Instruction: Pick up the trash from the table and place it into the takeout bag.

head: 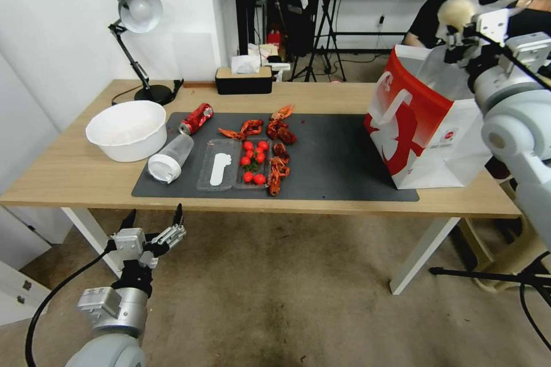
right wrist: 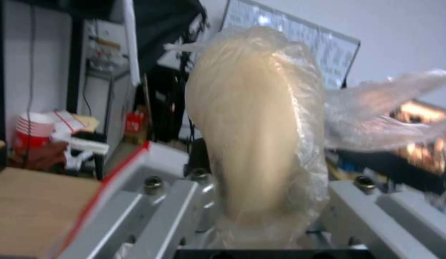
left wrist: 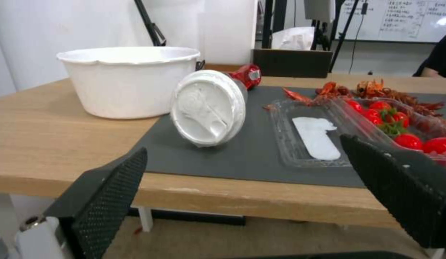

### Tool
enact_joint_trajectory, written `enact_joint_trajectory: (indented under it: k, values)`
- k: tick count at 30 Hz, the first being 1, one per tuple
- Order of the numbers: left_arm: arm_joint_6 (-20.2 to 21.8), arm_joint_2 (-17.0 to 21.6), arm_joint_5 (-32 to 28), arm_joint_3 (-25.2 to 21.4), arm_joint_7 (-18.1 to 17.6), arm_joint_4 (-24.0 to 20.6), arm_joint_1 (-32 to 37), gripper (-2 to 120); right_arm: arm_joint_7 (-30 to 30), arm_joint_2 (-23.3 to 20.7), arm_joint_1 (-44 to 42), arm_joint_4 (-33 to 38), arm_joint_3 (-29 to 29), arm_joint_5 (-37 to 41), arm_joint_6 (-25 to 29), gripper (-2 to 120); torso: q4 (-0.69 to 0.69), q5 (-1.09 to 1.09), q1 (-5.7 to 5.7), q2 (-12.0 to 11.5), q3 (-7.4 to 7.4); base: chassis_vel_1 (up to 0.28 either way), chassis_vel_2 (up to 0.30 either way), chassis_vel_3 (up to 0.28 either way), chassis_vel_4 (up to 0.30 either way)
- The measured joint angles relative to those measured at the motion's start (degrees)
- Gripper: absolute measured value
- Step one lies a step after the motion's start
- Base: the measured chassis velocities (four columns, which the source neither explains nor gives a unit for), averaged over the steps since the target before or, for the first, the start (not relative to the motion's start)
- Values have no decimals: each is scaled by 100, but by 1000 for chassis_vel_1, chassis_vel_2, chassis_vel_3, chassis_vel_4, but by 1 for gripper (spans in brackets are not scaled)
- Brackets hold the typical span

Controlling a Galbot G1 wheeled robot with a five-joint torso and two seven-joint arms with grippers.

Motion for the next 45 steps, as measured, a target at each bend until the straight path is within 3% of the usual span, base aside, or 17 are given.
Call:
enact_joint_trajectory:
  k: [5,7,16,19,22,38,45]
  values:
    - [16,-3,-2,3,0,-59,18,100,334,-47,-17,-49,26,532,-278,36,0,-2,0,0,0,0,0,0,0]
    - [21,-10,1,4,0,-99,38,100,522,-83,-24,-86,28,830,-417,47,0,-1,0,0,0,0,0,0,0]
    - [39,-62,91,78,-2,-178,63,100,751,-142,-1,-163,5,1169,-519,76,0,-2,0,0,0,0,0,0,0]
    - [38,-47,97,57,-5,-181,92,100,832,-159,-14,-181,-11,1325,-554,92,0,-2,0,0,0,0,0,0,0]
    - [38,-39,96,49,-6,-200,85,100,859,-153,-18,-182,-20,1366,-564,98,0,-2,0,0,0,0,0,0,0]
    - [38,-20,86,33,-12,-224,81,100,912,-144,20,-124,-54,1512,-555,100,0,-2,0,0,0,0,0,0,0]
    - [38,-23,80,23,-14,-227,83,100,750,-135,-77,119,-8,1585,-206,100,0,-2,0,0,0,0,0,0,0]
